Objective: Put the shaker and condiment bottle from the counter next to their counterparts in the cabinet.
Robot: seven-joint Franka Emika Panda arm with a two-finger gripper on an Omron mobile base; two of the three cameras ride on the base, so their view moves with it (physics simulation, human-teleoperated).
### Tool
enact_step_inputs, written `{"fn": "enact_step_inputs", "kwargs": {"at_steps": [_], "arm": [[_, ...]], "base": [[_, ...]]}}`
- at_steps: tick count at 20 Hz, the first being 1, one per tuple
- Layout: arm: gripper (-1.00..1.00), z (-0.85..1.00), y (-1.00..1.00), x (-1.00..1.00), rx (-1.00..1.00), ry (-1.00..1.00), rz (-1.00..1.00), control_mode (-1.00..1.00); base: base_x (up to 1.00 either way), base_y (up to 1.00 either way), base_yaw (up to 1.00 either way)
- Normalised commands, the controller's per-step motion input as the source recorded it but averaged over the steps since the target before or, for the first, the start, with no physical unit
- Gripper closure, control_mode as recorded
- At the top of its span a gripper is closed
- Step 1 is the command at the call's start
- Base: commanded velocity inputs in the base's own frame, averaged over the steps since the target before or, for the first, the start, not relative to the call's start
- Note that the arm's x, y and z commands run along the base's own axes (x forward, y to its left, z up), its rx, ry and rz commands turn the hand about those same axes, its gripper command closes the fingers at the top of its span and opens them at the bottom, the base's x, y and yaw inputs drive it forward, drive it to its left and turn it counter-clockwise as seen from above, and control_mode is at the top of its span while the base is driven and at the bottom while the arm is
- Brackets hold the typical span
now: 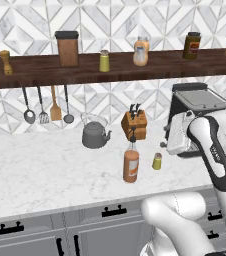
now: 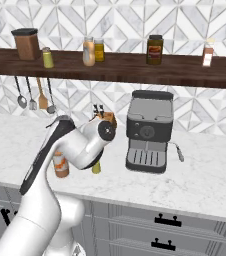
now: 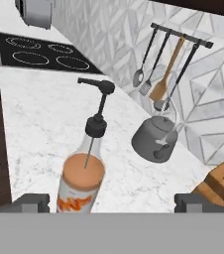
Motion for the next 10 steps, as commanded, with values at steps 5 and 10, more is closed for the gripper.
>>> {"fn": "enact_step_inputs", "kwargs": {"at_steps": [5,10], "arm": [[-1.0,-0.42,0.04,-0.03,-0.02,-0.01,0.08,-1.0],[-1.0,-0.06,0.04,-0.02,0.0,0.07,0.1,-1.0]], "base": [[0.0,0.0,0.0],[0.0,0.0,0.0]]}}
